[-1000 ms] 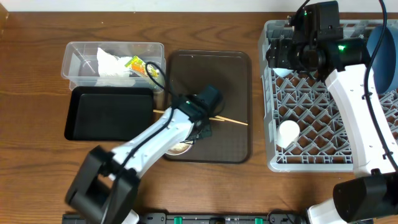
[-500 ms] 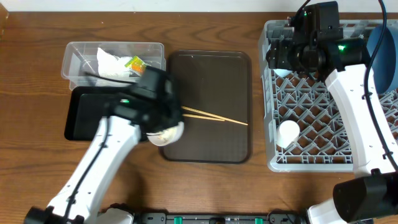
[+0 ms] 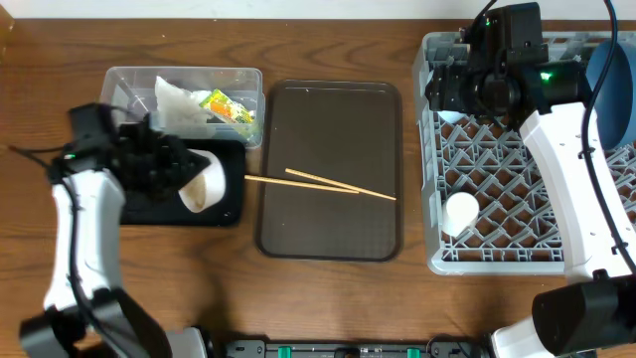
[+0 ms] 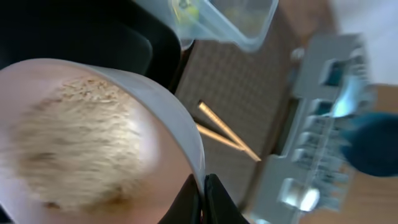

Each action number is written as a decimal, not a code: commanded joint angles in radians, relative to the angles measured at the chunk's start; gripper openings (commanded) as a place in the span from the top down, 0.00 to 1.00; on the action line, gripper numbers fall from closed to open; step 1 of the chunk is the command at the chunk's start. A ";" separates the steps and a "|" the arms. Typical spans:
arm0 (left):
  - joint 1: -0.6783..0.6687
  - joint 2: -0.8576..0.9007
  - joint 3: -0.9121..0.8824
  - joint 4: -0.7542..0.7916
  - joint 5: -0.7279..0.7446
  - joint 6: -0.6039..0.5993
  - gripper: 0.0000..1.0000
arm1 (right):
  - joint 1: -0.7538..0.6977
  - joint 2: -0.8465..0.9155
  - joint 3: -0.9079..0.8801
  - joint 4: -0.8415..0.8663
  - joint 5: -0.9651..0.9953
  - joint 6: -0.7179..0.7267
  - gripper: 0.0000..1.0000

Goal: Sort waste into correct bins and load items into the dishwasher rack
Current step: 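Carry the rice bowl left over the black tray, then tip the bowl with the left gripper to pour rice onto the black tray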

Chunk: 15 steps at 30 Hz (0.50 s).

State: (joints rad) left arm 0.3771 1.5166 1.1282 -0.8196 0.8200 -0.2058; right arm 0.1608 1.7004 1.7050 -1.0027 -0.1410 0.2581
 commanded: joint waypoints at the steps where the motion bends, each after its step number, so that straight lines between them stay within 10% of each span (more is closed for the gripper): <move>1: 0.093 0.078 0.023 0.016 0.290 0.089 0.94 | -0.002 -0.006 0.012 -0.001 0.006 -0.013 0.29; 15: 0.237 0.255 0.023 0.129 0.753 0.057 0.94 | -0.002 -0.006 0.012 -0.003 0.006 -0.013 0.29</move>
State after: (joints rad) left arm 0.5938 1.7702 1.1282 -0.6930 1.4494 -0.1249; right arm 0.1608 1.7004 1.7050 -1.0058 -0.1406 0.2581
